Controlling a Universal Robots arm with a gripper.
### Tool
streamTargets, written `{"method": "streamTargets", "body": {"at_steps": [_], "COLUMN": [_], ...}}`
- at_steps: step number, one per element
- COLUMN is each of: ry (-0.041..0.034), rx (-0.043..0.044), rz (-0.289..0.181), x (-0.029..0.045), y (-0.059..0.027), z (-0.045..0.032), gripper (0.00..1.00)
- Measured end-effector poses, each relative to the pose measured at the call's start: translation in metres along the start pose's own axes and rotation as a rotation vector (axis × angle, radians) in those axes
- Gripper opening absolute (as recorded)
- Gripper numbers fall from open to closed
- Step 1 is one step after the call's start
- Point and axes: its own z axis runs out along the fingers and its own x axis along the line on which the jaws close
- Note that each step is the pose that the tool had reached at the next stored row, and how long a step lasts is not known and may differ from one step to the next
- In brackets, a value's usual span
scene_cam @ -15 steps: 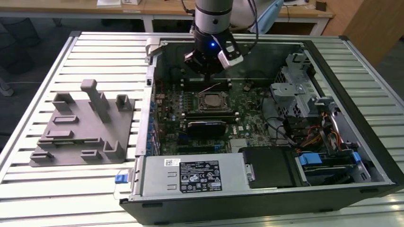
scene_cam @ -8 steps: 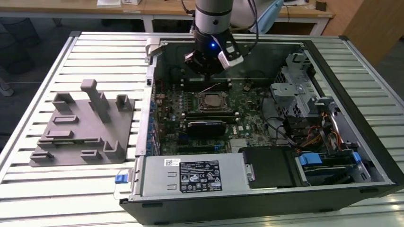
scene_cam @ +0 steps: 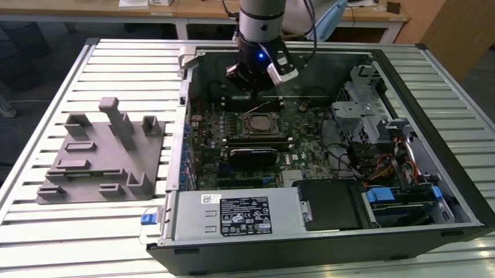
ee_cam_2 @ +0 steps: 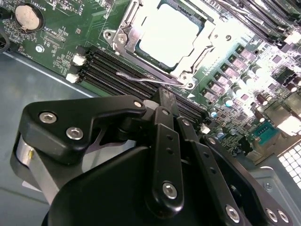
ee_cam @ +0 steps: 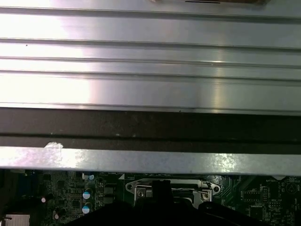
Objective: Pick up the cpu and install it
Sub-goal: 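Install the first cpu locking lever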
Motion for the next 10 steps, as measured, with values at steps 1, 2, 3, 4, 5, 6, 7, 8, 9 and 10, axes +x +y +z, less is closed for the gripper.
{"method": "streamTargets", "body": {"at_steps": [1, 2, 3, 4, 5, 6, 7, 8, 9, 10], "ry": [0.0000, 0.0001, 0.0001, 0.0001, -0.0001, -0.0001, -0.0001, 0.0000, 0.0000, 0.0000], "rx": [0.0000, 0.0001, 0.0001, 0.0001, -0.0001, -0.0001, -0.0001, -0.0001, 0.0000, 0.0000], "rz": [0.000, 0.000, 0.000, 0.000, 0.000, 0.000, 0.000, 0.000, 0.000, 0.000], "x": [0.0000, 0.0000, -0.0001, -0.0005, -0.0013, -0.0024, -0.0036, -0.0050, -0.0062, -0.0077], "y": [0.0000, -0.0001, -0.0001, -0.0001, -0.0001, -0.0001, -0.0002, -0.0002, -0.0002, -0.0003], "z": [0.0001, 0.0001, 0.0002, 0.0004, 0.0007, 0.0008, 0.0010, 0.0013, 0.0015, 0.0018], "gripper": [0.11, 0.11, 0.11, 0.11, 0.11, 0.11, 0.11, 0.11, 0.11, 0.11]}}
